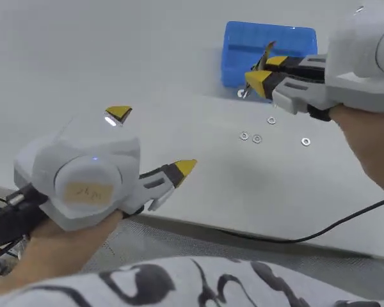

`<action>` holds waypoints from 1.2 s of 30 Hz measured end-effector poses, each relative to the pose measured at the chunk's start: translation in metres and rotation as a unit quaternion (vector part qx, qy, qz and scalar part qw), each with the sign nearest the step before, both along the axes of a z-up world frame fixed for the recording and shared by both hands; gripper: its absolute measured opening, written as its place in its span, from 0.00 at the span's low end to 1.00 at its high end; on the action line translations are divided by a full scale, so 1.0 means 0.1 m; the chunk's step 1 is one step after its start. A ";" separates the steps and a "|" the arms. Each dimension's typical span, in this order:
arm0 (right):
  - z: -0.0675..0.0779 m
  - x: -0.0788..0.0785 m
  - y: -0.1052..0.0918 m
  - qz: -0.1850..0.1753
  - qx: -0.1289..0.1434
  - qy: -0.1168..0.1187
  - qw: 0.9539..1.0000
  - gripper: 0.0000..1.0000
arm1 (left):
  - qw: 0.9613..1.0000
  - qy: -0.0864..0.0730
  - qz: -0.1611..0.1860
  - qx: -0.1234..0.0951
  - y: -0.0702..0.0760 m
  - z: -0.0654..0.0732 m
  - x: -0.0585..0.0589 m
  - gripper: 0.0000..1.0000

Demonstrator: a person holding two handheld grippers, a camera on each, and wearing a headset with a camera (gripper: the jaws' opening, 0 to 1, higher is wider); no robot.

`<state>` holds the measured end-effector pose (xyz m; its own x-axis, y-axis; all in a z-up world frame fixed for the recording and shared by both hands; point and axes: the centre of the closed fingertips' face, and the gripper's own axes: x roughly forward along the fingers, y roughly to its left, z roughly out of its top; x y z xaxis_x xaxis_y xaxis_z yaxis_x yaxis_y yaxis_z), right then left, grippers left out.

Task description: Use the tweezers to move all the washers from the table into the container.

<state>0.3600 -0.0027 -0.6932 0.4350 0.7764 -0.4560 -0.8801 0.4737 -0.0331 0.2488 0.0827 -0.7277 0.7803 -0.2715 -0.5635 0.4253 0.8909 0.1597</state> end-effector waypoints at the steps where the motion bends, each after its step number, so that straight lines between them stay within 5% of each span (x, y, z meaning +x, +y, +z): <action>1: 0.02 0.05 0.00 -0.003 0.001 -0.002 1.000 0.03 | 1.000 -0.003 0.001 -0.001 0.01 -0.02 0.01 0.72; 10: -0.02 0.47 0.04 -0.040 0.005 -0.020 0.999 0.03 | 1.000 0.005 0.017 -0.005 0.09 -0.08 0.01 0.78; 12: -0.04 0.55 0.05 -0.049 0.003 -0.020 0.999 0.03 | 0.999 -0.022 0.041 -0.011 0.16 0.02 0.07 0.83; 14: -0.11 0.62 0.08 -0.053 0.006 -0.012 0.999 0.03 | 0.998 -0.021 0.049 -0.020 0.20 0.04 0.07 0.83; 22: -0.27 0.75 0.12 -0.073 -0.008 -0.015 0.997 0.03 | 0.997 -0.023 0.069 -0.030 0.26 0.05 0.08 0.91; 25: -0.43 0.83 0.14 -0.077 -0.010 -0.003 0.997 0.03 | 0.997 -0.018 0.069 -0.028 0.26 0.03 0.08 0.93; 36: -0.57 0.78 0.16 -0.087 -0.009 0.021 0.996 0.03 | 0.996 -0.025 0.081 -0.026 0.30 0.06 0.10 0.93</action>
<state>0.4385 0.0128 -0.7497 0.5427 0.6829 -0.4890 -0.7856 0.6187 -0.0078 0.2584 0.1130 -0.7214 0.8428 -0.1671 -0.5117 0.2672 0.9551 0.1282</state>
